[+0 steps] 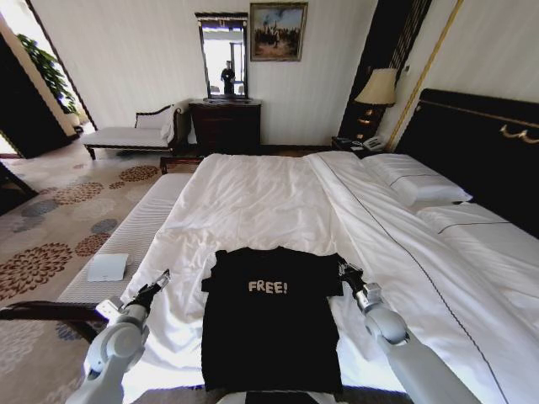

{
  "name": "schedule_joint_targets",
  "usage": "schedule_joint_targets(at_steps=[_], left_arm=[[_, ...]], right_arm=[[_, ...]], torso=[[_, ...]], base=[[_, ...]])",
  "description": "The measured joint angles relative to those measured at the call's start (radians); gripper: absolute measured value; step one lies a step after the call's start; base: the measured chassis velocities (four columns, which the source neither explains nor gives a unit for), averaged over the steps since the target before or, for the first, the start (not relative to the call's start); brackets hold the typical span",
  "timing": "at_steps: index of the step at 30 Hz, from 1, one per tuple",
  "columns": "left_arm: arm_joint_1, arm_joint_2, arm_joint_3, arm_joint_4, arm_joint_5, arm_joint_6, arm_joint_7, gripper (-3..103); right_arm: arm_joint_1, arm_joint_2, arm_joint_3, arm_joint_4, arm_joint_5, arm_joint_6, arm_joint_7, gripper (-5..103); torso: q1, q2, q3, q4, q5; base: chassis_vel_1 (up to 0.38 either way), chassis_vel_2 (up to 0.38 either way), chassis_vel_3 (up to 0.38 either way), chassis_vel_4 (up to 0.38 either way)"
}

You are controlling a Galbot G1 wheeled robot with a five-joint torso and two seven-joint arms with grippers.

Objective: Fold the clothes on the bed.

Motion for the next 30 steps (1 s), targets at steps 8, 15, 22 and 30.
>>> schedule_joint_targets(at_steps=[8,15,22,30], left_arm=[[-0.004,0.005,-0.006,0.012,-0.014,-0.006,0.001,100],[-0.006,0.002,0.005,0.022,-0.015,-0.009,0.003,100],[-0.002,0.011,0.004,0.028,-0.022,-0.013,0.004,100],[0.004,0.009,0.004,0.033,-0.024,-0.019,0.005,100]], right_arm=[[-0.06,0.04,0.059,0.012,-0.021,-0.009,0.061,0],[-0.063,0.059,0.063,0.0,-0.023,-0.011,0.081,0],[-0.044,0.087,0.047,-0.033,-0.021,-0.024,0.111,0],[-0.031,0.094,0.03,-0.077,-0.015,-0.03,0.15,1]], torso=[[0.0,0.0,0.0,0.0,-0.0001],[0.0,0.0,0.0,0.0,-0.0001],[0.0,0.0,0.0,0.0,-0.0002],[0.0,0.0,0.0,0.0,-0.0001]], base=[[0.0,0.0,0.0,0.0],[0.0,0.0,0.0,0.0],[0.0,0.0,0.0,0.0],[0.0,0.0,0.0,0.0]])
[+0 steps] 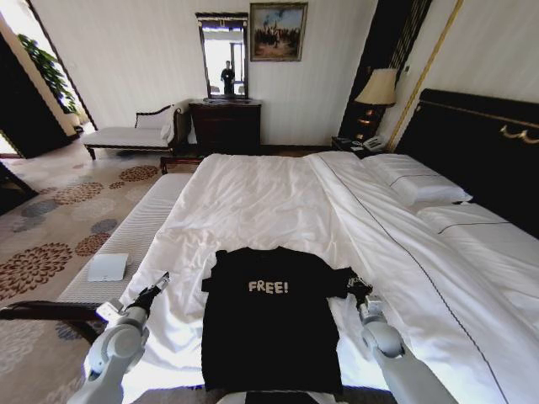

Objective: Fold the clothes on the bed.

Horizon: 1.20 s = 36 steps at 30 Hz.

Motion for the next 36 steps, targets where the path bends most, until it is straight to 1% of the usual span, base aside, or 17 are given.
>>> schedule_joint_targets(at_steps=[1,3,4,6,8,9,10,11,13,14,15,16,18,19,20,27,36], left_arm=[[0.0,0.0,0.0,0.0,0.0,0.0,0.0,100],[0.001,0.0,-0.001,0.005,-0.001,-0.003,0.001,100],[0.001,0.0,-0.001,0.007,-0.002,-0.004,0.001,100],[0.0,0.001,-0.003,0.013,-0.004,-0.006,0.001,100],[0.0,0.002,-0.004,0.015,-0.004,-0.007,0.001,100],[0.0,0.001,-0.004,0.019,-0.005,-0.008,0.002,100],[-0.001,0.001,-0.004,0.021,-0.005,-0.009,0.002,100],[-0.002,0.001,-0.004,0.024,-0.005,-0.009,0.002,100],[-0.002,0.001,-0.004,0.025,-0.005,-0.009,0.002,100],[-0.004,0.001,-0.004,0.027,-0.005,-0.01,0.002,100],[-0.007,0.001,-0.003,0.03,-0.005,-0.01,0.002,100],[-0.009,0.001,-0.003,0.033,-0.005,-0.01,0.002,100],[-0.012,0.002,-0.002,0.038,-0.004,-0.01,0.002,100],[-0.012,0.002,-0.002,0.038,-0.004,-0.01,0.002,100],[-0.014,0.003,-0.002,0.043,-0.004,-0.01,0.002,100],[-0.021,0.015,-0.004,0.061,-0.005,-0.01,0.002,100],[-0.035,0.019,-0.002,0.083,-0.008,-0.01,0.002,100]], right_arm=[[0.0,0.0,0.0,0.0,0.0,0.0,0.0,1],[-0.013,-0.001,0.012,0.028,0.027,0.001,0.009,17],[-0.021,-0.003,0.019,0.045,0.046,0.002,0.011,17],[-0.046,-0.011,0.034,0.093,0.106,0.001,0.012,28],[-0.055,-0.015,0.039,0.107,0.125,0.001,0.012,28],[-0.082,-0.027,0.054,0.145,0.182,-0.005,-0.005,38],[-0.1,-0.036,0.062,0.173,0.232,-0.025,-0.018,38],[-0.118,-0.044,0.068,0.202,0.301,-0.054,-0.027,44],[-0.124,-0.047,0.07,0.212,0.328,-0.065,-0.029,44],[-0.145,-0.057,0.075,0.251,0.456,-0.114,-0.029,50],[-0.163,-0.065,0.077,0.286,0.581,-0.169,-0.021,61],[-0.171,-0.068,0.077,0.303,0.649,-0.201,-0.019,61],[-0.174,-0.07,0.076,0.317,0.731,-0.245,-0.012,71],[-0.174,-0.07,0.076,0.317,0.731,-0.245,-0.012,71],[-0.166,-0.067,0.07,0.32,0.789,-0.275,0.005,77],[-0.156,-0.057,0.054,0.317,0.829,-0.314,0.072,99],[-0.169,-0.049,0.045,0.362,0.876,-0.33,0.11,100]], torso=[[0.0,0.0,0.0,0.0,0.0],[0.0,0.0,0.0,0.0,0.0],[0.0,0.0,0.0,0.0,0.0],[0.0,0.0,0.0,0.0,0.0],[0.0,0.0,0.0,0.0,0.0],[0.0,0.0,0.0,0.0,-0.0001],[0.0,0.0,0.0,0.0,-0.0001],[0.0,0.0,0.0,-0.0001,0.0],[0.0,0.0,0.0,-0.0001,-0.0001],[0.0,0.0,0.0,-0.0001,-0.0001],[0.0,0.0,0.0,-0.0002,-0.0001],[0.0,0.0,0.0,-0.0001,-0.0001],[0.0,0.0,0.0,-0.0001,-0.0001],[0.0,0.0,0.0,-0.0001,-0.0001],[0.0,0.0,0.0,-0.0001,0.0],[0.0,0.0,0.0,0.0,0.0],[0.0,0.0,0.0,0.0,0.0]], base=[[0.0,0.0,0.0,0.0],[0.0,0.0,0.0,0.0],[0.0,0.0,0.0,0.0],[0.0,0.0,0.0,0.0],[0.0,0.0,0.0,0.0],[0.0,0.0,0.0,0.0],[0.0,0.0,0.0,0.0],[0.0,0.0,0.0,0.0],[0.0,0.0,0.0,0.0],[0.0,0.0,0.0,0.0],[0.0,0.0,0.0,0.0],[0.0,0.0,0.0,0.0],[0.0,0.0,0.0,0.0],[0.0,0.0,0.0,0.0],[0.0,0.0,0.0,0.0],[0.0,0.0,0.0,0.0],[0.0,0.0,0.0,0.0]])
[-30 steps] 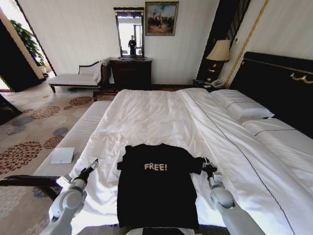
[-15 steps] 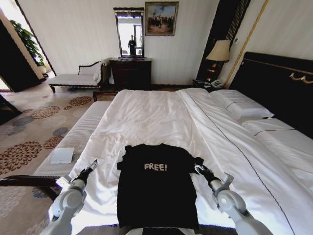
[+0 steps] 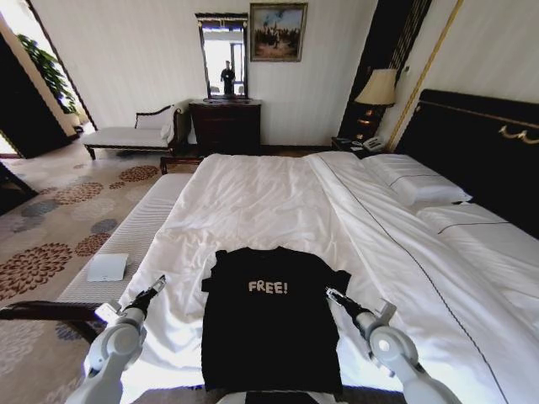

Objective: Fold the clothes on the bed.

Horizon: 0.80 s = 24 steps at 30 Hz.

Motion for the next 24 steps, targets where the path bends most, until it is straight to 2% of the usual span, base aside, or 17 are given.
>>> schedule_joint_targets(at_steps=[6,9,13,21,24], left_arm=[[-0.007,0.001,0.003,0.003,0.0,0.0,0.0,100],[-0.008,0.006,0.001,0.008,0.0,0.0,0.0,100],[-0.008,0.007,0.0,0.014,0.0,0.0,0.0,100],[-0.009,0.002,0.001,0.016,0.0,0.0,0.0,100],[-0.008,0.0,0.001,0.018,0.001,0.0,0.0,100]], right_arm=[[0.013,-0.002,-0.006,0.009,0.04,-0.016,0.008,100],[0.013,-0.009,0.0,0.058,0.152,-0.056,0.059,100],[0.021,-0.017,0.016,0.104,0.219,-0.074,0.103,100],[0.032,-0.037,0.06,0.131,0.217,-0.087,0.137,100],[0.021,-0.046,0.063,0.131,0.198,-0.115,0.192,100]], torso=[[0.0,0.0,0.0,0.0,0.0001],[0.0,0.0,0.0,0.0001,0.0],[0.0,0.0,0.0,0.0,0.0],[0.0,0.0,0.0,0.0,0.0],[0.0,0.0,0.0,-0.0001,0.0001]], base=[[0.0,0.0,0.0,0.0],[0.0,0.0,0.0,0.0],[0.0,0.0,0.0,0.0],[0.0,0.0,0.0,0.0],[0.0,0.0,0.0,0.0]])
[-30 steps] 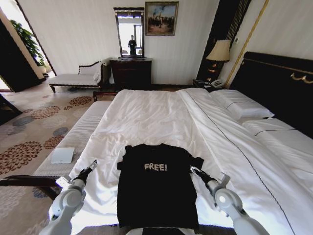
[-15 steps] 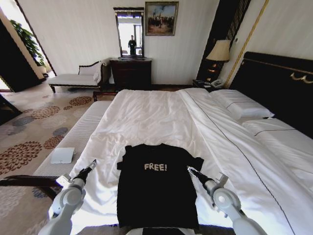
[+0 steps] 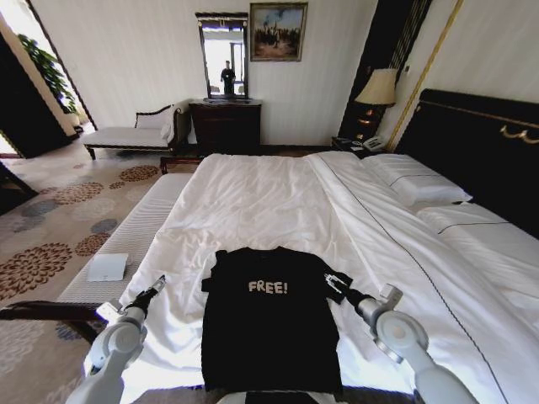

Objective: Fold the clothes on the bed.

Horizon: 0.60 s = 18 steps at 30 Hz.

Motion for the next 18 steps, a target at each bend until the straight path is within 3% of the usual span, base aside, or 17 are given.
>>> schedule_joint_targets(at_steps=[4,9,18], left_arm=[[0.001,-0.001,0.0,0.003,0.002,-0.001,0.0,100],[0.003,-0.005,0.002,0.001,0.007,-0.001,0.0,100],[0.008,-0.008,0.004,-0.011,0.012,-0.001,0.0,100]], right_arm=[[0.011,0.001,-0.009,-0.027,-0.031,-0.012,0.041,100],[0.052,0.002,-0.018,-0.085,-0.025,-0.01,0.035,100],[0.12,0.005,-0.005,-0.216,-0.004,0.041,-0.09,100]], torso=[[0.0,0.0,0.0,-0.0001,0.0],[0.0,0.0,0.0,0.0002,0.0],[0.0,0.0,0.0,0.0001,0.0001]], base=[[0.0,0.0,0.0,0.0],[0.0,0.0,0.0,0.0],[0.0,0.0,0.0,0.0]])
